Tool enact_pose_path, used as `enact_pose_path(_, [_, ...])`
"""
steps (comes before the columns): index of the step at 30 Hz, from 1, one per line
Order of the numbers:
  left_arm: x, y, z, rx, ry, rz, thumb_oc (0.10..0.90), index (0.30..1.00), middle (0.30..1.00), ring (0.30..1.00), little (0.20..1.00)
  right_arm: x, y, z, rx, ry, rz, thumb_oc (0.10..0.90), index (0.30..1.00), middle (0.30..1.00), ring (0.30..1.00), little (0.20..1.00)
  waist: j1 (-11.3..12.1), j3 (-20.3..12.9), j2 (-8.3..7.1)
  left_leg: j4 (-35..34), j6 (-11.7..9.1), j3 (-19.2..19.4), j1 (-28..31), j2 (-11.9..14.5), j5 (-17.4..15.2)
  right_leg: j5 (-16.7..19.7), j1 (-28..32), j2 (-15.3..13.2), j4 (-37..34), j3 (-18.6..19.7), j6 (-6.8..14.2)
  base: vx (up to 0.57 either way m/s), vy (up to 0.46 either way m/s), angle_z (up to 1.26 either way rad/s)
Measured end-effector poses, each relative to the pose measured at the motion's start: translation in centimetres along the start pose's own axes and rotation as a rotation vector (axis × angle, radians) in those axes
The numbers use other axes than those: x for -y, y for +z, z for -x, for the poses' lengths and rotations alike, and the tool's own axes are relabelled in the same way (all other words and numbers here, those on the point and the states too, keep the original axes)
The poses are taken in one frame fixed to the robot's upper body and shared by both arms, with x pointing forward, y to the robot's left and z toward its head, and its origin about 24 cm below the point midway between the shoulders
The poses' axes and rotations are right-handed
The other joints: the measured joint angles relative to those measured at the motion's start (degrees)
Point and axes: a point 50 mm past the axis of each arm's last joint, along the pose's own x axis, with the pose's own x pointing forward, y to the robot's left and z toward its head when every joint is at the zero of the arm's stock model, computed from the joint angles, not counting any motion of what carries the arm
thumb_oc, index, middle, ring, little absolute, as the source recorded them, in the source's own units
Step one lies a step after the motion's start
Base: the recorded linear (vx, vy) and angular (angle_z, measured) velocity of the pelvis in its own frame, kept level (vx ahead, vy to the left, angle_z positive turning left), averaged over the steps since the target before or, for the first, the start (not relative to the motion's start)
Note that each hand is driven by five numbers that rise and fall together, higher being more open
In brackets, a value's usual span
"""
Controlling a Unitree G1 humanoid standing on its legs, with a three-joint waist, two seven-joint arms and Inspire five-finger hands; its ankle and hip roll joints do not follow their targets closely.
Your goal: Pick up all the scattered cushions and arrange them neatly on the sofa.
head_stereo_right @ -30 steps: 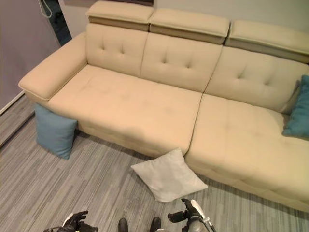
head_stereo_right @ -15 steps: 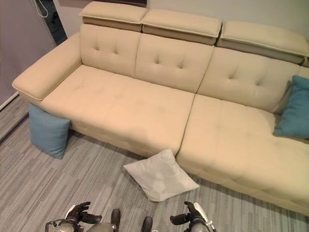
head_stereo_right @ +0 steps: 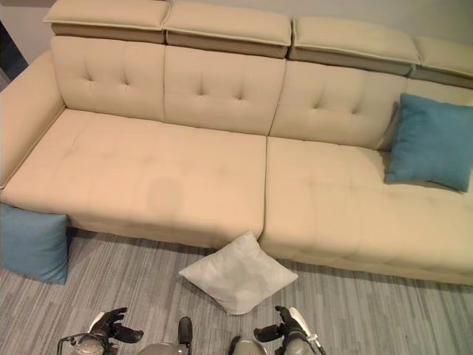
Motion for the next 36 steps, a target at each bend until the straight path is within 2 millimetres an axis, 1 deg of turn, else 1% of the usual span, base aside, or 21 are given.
enact_pose_path(1, [0.0, -0.2, 0.0, -0.006, -0.001, -0.003, 0.800, 0.900, 0.900, 0.900, 0.900, 0.0, 0.5, -0.1, 0.014, 0.000, 0.000, 0.800, 0.900, 0.900, 0.900, 0.900, 0.10, 0.13, -0.11, -0.28, -0.40, 0.10, 0.44, 0.13, -0.26, 2.02, 0.73, -1.51, -4.17, -1.70, -0.14, 0.13, -0.130, -0.09])
enact_pose_path(2, [0.0, -0.9, 0.2, -0.026, 0.000, -0.005, 0.800, 0.900, 0.900, 0.900, 0.900, 0.3, 1.5, -0.3, 0.045, -0.008, -0.005, 0.800, 0.900, 0.900, 0.900, 0.900, 0.04, 0.20, -0.19, -1.62, -1.21, 0.10, 1.45, 0.72, -0.21, 6.17, 1.24, -1.65, -11.18, -2.71, 0.30, 0.13, -0.197, -0.02])
enact_pose_path(3, [-0.1, -1.3, 0.3, -0.036, 0.002, -0.007, 0.800, 0.900, 0.900, 0.900, 0.900, 0.5, 2.1, -0.3, 0.069, -0.016, -0.013, 0.800, 0.900, 0.900, 0.900, 0.900, -0.31, 0.67, -1.04, -1.63, -2.33, -0.13, 1.81, 0.87, -0.13, 9.97, 1.26, -1.07, -14.46, -2.46, -0.02, 0.12, -0.251, 0.16])
enact_pose_path(4, [0.0, -1.5, 0.3, -0.041, -0.002, -0.007, 0.800, 0.900, 0.900, 0.900, 0.900, 0.5, 1.8, -0.3, 0.063, -0.017, -0.015, 0.800, 0.900, 0.900, 0.900, 0.900, -0.63, 0.80, -1.22, -1.63, -4.14, -0.78, 2.51, 1.62, -0.10, 14.91, 2.76, 0.28, -15.46, -1.58, -1.26, 0.08, -0.234, 0.19])
enact_pose_path(6, [0.7, -2.6, 0.7, -0.068, -0.018, -0.003, 0.800, 0.900, 0.900, 0.900, 0.900, 0.6, 1.4, -0.2, 0.051, -0.020, -0.011, 0.800, 0.900, 0.900, 0.900, 0.900, -0.40, 0.40, -0.11, -0.87, -5.68, -0.95, 3.35, 4.86, -0.82, 15.56, 6.09, 4.60, -20.14, -1.64, -2.75, 0.04, -0.217, -0.11])
enact_pose_path(9, [1.2, -2.5, 0.7, -0.066, -0.028, 0.003, 0.800, 0.900, 0.900, 0.900, 0.900, 1.8, 0.5, -0.2, 0.034, -0.048, 0.006, 0.800, 0.900, 0.900, 0.900, 0.900, -0.81, 0.53, 0.61, 2.16, -5.97, -2.97, 0.88, 7.76, -0.60, 15.23, 6.24, 7.55, -20.93, -2.79, -4.95, -0.02, -0.236, 0.09])
enact_pose_path(11, [1.1, -1.7, 0.5, -0.044, -0.023, 0.004, 0.800, 0.900, 0.900, 0.900, 0.900, 2.6, -0.5, -0.1, 0.007, -0.070, 0.007, 0.800, 0.900, 0.900, 0.900, 0.900, -1.10, 0.57, 0.59, 7.51, -7.52, -5.30, -3.24, 8.53, 0.45, 14.40, 6.16, 8.52, -20.92, -4.10, -6.13, -0.09, -0.261, 0.54])
enact_pose_path(12, [1.0, -0.5, 0.2, -0.015, -0.019, 0.006, 0.800, 0.900, 0.900, 0.900, 0.900, 3.3, -0.8, -0.1, 0.002, -0.090, 0.008, 0.800, 0.900, 0.900, 0.900, 0.900, -1.76, 0.91, 0.66, 12.53, -9.47, -7.14, -7.28, 8.86, 1.66, 13.34, 6.00, 8.46, -20.95, -6.01, -7.33, -0.07, -0.180, 0.56])
enact_pose_path(14, [1.1, 0.0, 0.1, 0.002, -0.018, 0.011, 0.800, 0.900, 0.900, 0.900, 0.900, 3.8, -0.5, -0.2, 0.007, -0.109, 0.008, 0.800, 0.900, 0.900, 0.900, 0.900, -1.61, 1.93, 0.60, 15.51, -11.04, -7.22, -8.74, 9.42, 2.89, 12.60, 6.41, 9.20, -20.90, -6.09, -9.01, -0.01, -0.061, 0.21])
enact_pose_path(16, [1.3, 0.7, 0.0, 0.021, -0.030, 0.013, 0.800, 0.900, 0.900, 0.900, 0.900, 4.7, 0.2, -0.5, 0.026, -0.138, 0.007, 0.800, 0.900, 0.900, 0.900, 0.900, -1.82, 3.05, 0.73, 16.93, -11.70, -9.31, -11.09, 8.09, 1.61, 11.89, 5.98, 9.21, -21.00, -5.81, -10.00, 0.09, 0.013, 0.00])
enact_pose_path(19, [2.1, 1.7, -0.1, 0.048, -0.060, -0.013, 0.800, 0.900, 0.900, 0.900, 0.900, 5.6, 0.6, -0.7, 0.025, -0.158, 0.016, 0.800, 0.900, 0.900, 0.900, 0.900, -1.91, 4.37, 1.39, 9.69, -10.64, -10.37, -10.89, 4.15, 1.16, 11.82, 5.00, 9.52, -20.94, -4.79, -10.13, 0.06, 0.038, -0.14])
enact_pose_path(21, [2.3, 1.4, 0.0, 0.041, -0.064, -0.013, 0.800, 0.900, 0.900, 0.900, 0.900, 5.5, 0.9, -0.7, 0.038, -0.157, 0.013, 0.800, 0.900, 0.900, 0.900, 0.900, -2.06, 4.41, 1.65, 6.06, -10.59, -10.16, -10.41, 3.55, 1.21, 11.83, 4.09, 10.89, -20.68, -3.60, -10.13, -0.02, 0.069, -0.51])
enact_pose_path(22, [2.3, 1.5, 0.0, 0.044, -0.063, -0.013, 0.800, 0.900, 0.900, 0.900, 0.900, 5.6, 1.1, -0.8, 0.044, -0.165, 0.011, 0.800, 0.900, 0.900, 0.900, 0.900, -2.08, 4.62, 2.37, 6.12, -7.53, -9.82, -10.61, 4.15, 1.01, 11.64, 2.69, 12.31, -19.67, -2.88, -10.19, -0.07, 0.119, -0.46])
enact_pose_path(24, [1.9, 2.5, -0.2, 0.068, -0.054, -0.023, 0.800, 0.900, 0.900, 0.900, 0.900, 5.7, 1.6, -0.9, 0.055, -0.171, 0.008, 0.800, 0.900, 0.900, 0.900, 0.900, -2.04, 5.50, 1.55, 6.15, -6.97, -9.69, -11.43, 3.93, 1.12, 11.34, 0.85, 11.83, -17.86, -2.31, -9.56, -0.10, 0.080, -0.25])
enact_pose_path(26, [0.6, 5.0, -0.6, 0.149, -0.025, -0.029, 0.800, 0.900, 0.900, 0.900, 0.900, 6.5, 3.0, -1.2, 0.086, -0.203, -0.006, 0.800, 0.900, 0.900, 0.900, 0.900, -1.59, 7.67, -0.20, 7.23, -5.20, -8.49, -14.91, 3.40, 0.95, 9.56, -5.81, 10.25, -11.09, -0.61, -9.43, -0.09, 0.044, -0.23])
enact_pose_path(28, [0.1, 7.6, -0.8, 0.217, -0.009, 0.004, 0.800, 0.900, 0.900, 0.900, 0.900, 7.6, 4.7, -1.4, 0.118, -0.245, -0.015, 0.800, 0.900, 0.900, 0.900, 0.900, -1.38, 10.45, -0.38, 8.04, -4.51, -8.09, -17.12, 2.41, 1.01, 8.53, -9.42, 8.79, -7.28, 0.05, -8.88, -0.08, 0.047, -0.04])
enact_pose_path(30, [-0.1, 9.6, -0.7, 0.283, -0.004, 0.030, 0.800, 0.900, 0.900, 0.900, 0.900, 8.7, 7.3, -1.6, 0.183, -0.270, -0.018, 0.800, 0.900, 0.900, 0.900, 0.900, -0.99, 13.26, 0.40, 8.76, -4.36, -7.82, -18.30, 1.47, 0.91, 7.96, -11.26, 7.25, -5.14, 0.40, -8.27, -0.10, 0.039, 0.01])
enact_pose_path(31, [-0.1, 11.8, -0.4, 0.364, -0.001, 0.056, 0.800, 0.900, 0.900, 0.900, 0.900, 10.2, 10.1, -1.6, 0.256, -0.306, -0.004, 0.800, 0.900, 0.900, 0.900, 0.900, 0.24, 14.61, 1.42, 10.01, -4.03, -7.86, -21.75, 0.98, 0.79, 7.29, -15.23, 6.38, -2.66, 0.84, -8.29, -0.14, 0.041, 0.06])
enact_pose_path(33, [-0.2, 14.3, 0.1, 0.457, -0.003, 0.067, 0.800, 0.900, 0.900, 0.900, 0.900, 12.8, 13.3, -1.2, 0.336, -0.370, 0.013, 0.800, 0.900, 0.900, 0.900, 0.900, 1.57, 16.74, 2.73, 11.09, -3.47, -7.76, -25.63, 0.51, 1.16, 6.75, -20.20, 5.63, 0.56, 1.30, -8.30, -0.08, 0.020, 0.06])
enact_pose_path(34, [-0.3, 14.6, 0.2, 0.467, -0.001, 0.076, 0.800, 0.900, 0.900, 0.900, 0.900, 13.7, 14.9, -0.8, 0.381, -0.394, 0.007, 0.800, 0.900, 0.900, 0.900, 0.900, 1.77, 17.40, 3.26, 10.98, -3.44, -7.92, -26.38, 0.43, 1.21, 6.30, -21.07, 5.35, 1.21, 1.22, -8.35, -0.03, -0.010, 0.05])
enact_pose_path(36, [-0.6, 14.1, 0.0, 0.447, 0.014, 0.086, 0.800, 0.900, 0.900, 0.900, 0.900, 14.5, 17.8, 0.0, 0.475, -0.424, -0.004, 0.800, 0.900, 0.900, 0.900, 0.900, 2.53, 17.65, 3.31, 11.07, -3.22, -7.82, -27.35, 0.39, 1.59, 6.19, -22.69, 5.23, 2.36, 1.54, -8.61, -0.12, 0.005, 0.00])
